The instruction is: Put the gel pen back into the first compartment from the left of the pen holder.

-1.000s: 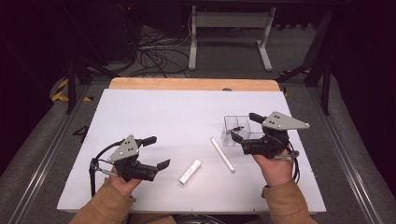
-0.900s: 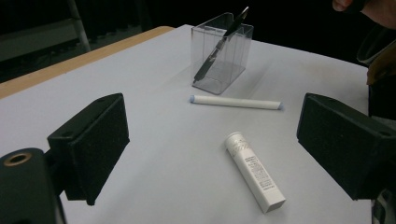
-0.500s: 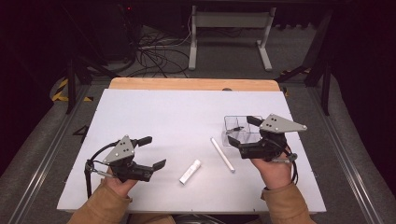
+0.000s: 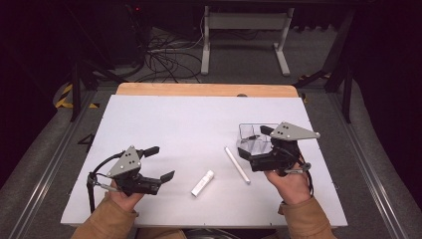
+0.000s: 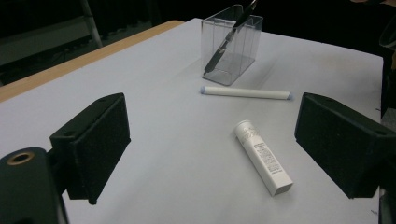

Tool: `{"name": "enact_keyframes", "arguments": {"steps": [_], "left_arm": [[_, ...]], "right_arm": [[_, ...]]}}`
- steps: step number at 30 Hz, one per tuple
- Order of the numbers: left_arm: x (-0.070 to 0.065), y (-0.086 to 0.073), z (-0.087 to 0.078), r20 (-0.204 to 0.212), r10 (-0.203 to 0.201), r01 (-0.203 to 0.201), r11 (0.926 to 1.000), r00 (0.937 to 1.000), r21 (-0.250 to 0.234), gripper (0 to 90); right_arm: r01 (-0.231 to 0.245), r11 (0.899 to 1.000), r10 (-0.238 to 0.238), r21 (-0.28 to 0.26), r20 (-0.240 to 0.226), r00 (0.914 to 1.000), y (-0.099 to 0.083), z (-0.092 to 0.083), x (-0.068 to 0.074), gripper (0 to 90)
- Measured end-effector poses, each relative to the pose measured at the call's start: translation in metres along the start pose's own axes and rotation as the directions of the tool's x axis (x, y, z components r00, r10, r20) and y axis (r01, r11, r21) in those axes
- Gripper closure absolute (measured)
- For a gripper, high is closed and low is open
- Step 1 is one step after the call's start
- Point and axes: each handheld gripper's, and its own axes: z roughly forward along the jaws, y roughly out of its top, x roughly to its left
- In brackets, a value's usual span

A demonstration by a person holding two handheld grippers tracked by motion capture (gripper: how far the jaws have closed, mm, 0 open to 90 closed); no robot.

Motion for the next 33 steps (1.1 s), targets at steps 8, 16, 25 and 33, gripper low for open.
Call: {"name": "enact_keyframes", "arguments": {"steps": [8, 16, 25, 33], "left_arm": [[0.001, -0.002, -0.002, -0.009, -0.003, 0.003, 1.0000, 1.0000, 0.001, 11.2], [0.002, -0.003, -0.004, -0.016, -0.008, 0.008, 1.0000, 0.9998, 0.003, 11.1], [0.002, -0.005, -0.006, -0.025, -0.011, 0.011, 0.9999, 0.9996, 0.002, 11.2], [0.002, -0.005, -0.006, -0.037, -0.016, 0.017, 0.9998, 0.9992, 0.011, 11.7]], "right_arm": [[0.027, 0.997, -0.031, 0.067, 0.049, 0.9983, -0.001, 0.006, 0.005, 2.4], [0.051, 0.986, -0.061, 0.157, 0.062, 0.9962, -0.003, 0.012, 0.012, 15.1], [0.013, 0.972, -0.033, 0.234, 0.082, 0.9961, -0.007, 0.022, 0.014, 31.1], [-0.029, 0.945, -0.013, 0.325, 0.128, 0.9917, -0.011, 0.033, 0.015, 37.4]]}}
